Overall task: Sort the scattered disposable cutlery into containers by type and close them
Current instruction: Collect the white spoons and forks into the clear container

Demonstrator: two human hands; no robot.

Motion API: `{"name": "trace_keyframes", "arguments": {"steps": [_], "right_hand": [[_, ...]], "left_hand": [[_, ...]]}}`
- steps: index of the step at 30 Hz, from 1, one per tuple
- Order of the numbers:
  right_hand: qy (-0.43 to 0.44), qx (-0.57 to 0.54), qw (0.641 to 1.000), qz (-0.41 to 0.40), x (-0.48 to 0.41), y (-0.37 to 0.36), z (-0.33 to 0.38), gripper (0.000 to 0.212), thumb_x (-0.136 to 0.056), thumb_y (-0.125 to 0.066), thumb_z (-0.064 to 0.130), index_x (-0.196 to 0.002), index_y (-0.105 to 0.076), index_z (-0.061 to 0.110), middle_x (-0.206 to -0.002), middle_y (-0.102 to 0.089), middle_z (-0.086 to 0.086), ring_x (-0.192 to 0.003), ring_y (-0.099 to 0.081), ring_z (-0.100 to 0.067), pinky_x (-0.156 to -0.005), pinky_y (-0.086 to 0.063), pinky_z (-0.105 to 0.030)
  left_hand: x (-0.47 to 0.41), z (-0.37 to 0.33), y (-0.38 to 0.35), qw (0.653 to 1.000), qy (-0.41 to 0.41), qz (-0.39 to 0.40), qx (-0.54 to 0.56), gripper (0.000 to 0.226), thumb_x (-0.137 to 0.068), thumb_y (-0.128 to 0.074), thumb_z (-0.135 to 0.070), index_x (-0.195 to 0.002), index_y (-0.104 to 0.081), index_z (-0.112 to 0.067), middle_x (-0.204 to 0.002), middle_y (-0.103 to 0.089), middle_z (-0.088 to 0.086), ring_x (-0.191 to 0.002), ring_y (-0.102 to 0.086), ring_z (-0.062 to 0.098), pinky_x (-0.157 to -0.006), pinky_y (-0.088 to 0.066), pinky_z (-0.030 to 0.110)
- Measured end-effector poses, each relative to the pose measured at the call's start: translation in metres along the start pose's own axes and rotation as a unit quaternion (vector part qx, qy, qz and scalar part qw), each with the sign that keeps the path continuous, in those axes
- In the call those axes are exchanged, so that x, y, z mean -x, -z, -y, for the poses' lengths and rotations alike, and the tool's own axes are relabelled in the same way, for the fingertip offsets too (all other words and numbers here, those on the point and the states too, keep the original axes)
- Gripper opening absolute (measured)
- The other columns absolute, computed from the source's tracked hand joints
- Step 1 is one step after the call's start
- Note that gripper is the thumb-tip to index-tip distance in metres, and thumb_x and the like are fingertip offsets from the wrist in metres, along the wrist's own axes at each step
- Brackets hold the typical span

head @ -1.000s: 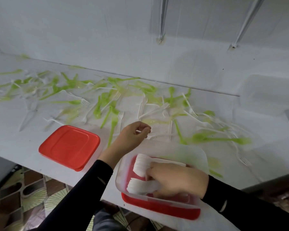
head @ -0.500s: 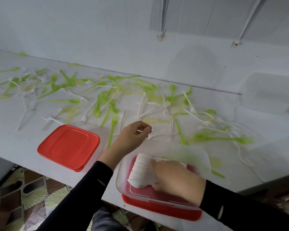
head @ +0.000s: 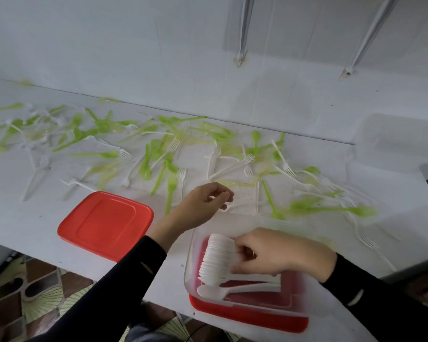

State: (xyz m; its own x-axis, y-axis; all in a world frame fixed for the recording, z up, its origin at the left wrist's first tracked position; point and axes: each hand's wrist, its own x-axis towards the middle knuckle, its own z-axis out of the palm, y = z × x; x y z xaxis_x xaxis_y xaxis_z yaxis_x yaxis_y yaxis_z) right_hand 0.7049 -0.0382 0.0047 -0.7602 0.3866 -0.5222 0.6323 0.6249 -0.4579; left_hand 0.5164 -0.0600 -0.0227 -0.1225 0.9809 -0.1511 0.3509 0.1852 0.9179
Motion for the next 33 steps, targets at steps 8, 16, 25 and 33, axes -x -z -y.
{"name": "trace_keyframes", "arguments": {"steps": [8, 16, 25, 33], "right_hand": [[0.062, -0.149, 0.983, -0.087, -0.040, 0.057, 0.052, 0.019, -0.093, -0.061, 0.041, -0.092, -0.061, 0.021, -0.080, -0.059, 0.004, -0.067, -0.061, -0.012, -0.053, -0.055, -0.027], [0.089, -0.108, 0.990, -0.018, -0.165, 0.084, 0.152, 0.017, -0.098, -0.057, 0.034, -0.102, -0.058, 0.018, -0.088, -0.063, -0.003, -0.071, -0.062, -0.014, -0.054, -0.056, -0.026], [0.033, -0.107, 0.994, -0.010, -0.332, 0.073, 0.246, 0.018, -0.097, -0.054, 0.033, -0.103, -0.059, 0.017, -0.082, -0.063, 0.004, -0.069, -0.060, -0.012, -0.058, -0.051, -0.024], [-0.024, -0.121, 0.990, -0.067, -0.437, 0.048, 0.314, 0.016, -0.093, -0.052, 0.032, -0.094, -0.063, 0.020, -0.088, -0.068, 0.004, -0.070, -0.061, -0.014, -0.058, -0.048, -0.025]], "left_hand": [[-0.001, 0.021, 0.079, 0.998, -0.004, -0.060, 0.023, 0.017, -0.100, -0.051, -0.015, -0.098, -0.066, -0.023, -0.097, -0.073, -0.007, -0.085, -0.070, 0.010, -0.078, -0.052, 0.033], [0.006, 0.072, 0.217, 0.990, 0.018, -0.134, 0.036, 0.017, -0.101, -0.049, -0.012, -0.101, -0.066, -0.017, -0.097, -0.072, -0.005, -0.081, -0.069, 0.006, -0.074, -0.050, 0.027], [0.036, 0.167, 0.381, 0.978, 0.114, -0.156, 0.084, 0.018, -0.102, -0.048, -0.014, -0.105, -0.065, -0.016, -0.102, -0.072, -0.003, -0.087, -0.068, 0.012, -0.079, -0.051, 0.027], [0.051, 0.228, 0.497, 0.970, 0.170, -0.163, 0.056, 0.019, -0.101, -0.048, -0.018, -0.107, -0.066, -0.019, -0.103, -0.072, -0.006, -0.094, -0.069, 0.013, -0.081, -0.054, 0.028]]}}
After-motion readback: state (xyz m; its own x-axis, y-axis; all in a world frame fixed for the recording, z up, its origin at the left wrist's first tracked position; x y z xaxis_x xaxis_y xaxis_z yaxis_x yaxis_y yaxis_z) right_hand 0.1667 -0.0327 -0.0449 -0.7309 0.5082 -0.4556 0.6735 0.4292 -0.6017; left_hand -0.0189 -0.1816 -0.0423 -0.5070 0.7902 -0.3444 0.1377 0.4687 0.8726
